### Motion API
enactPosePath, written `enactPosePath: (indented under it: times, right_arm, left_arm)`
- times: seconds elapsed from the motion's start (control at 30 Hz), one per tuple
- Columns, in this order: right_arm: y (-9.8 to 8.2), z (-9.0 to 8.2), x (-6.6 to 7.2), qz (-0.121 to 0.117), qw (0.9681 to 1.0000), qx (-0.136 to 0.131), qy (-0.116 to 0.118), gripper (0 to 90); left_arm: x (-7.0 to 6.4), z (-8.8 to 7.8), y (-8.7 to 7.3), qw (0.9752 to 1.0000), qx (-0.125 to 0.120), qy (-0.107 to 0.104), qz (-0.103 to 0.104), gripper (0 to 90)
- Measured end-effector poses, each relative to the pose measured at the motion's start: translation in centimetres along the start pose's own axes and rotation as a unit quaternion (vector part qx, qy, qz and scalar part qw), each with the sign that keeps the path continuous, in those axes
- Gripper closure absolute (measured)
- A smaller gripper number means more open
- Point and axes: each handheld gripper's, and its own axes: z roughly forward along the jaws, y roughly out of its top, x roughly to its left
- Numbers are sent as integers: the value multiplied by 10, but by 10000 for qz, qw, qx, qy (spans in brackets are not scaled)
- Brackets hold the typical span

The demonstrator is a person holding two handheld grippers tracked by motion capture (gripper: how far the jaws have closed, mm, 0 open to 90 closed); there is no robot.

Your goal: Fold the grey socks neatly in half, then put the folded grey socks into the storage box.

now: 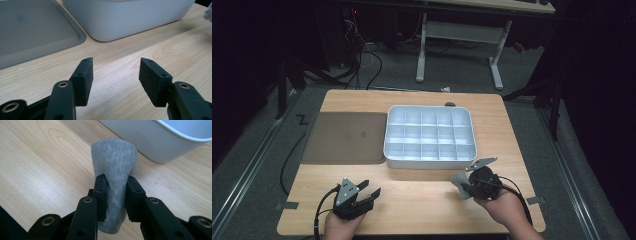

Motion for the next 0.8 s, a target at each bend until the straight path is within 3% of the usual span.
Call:
enactPosePath:
  times: [0.37, 0.8]
  right_arm:
    - [9, -30, -13, 95, 9996, -214, -129, 743]
    - [28, -44, -25, 127, 9991, -336, -222, 744]
  left_arm:
    - [-1, 0, 2, 10000, -17, -47, 9, 454]
    - [-2, 3, 2, 9999, -9, -139, 36, 447]
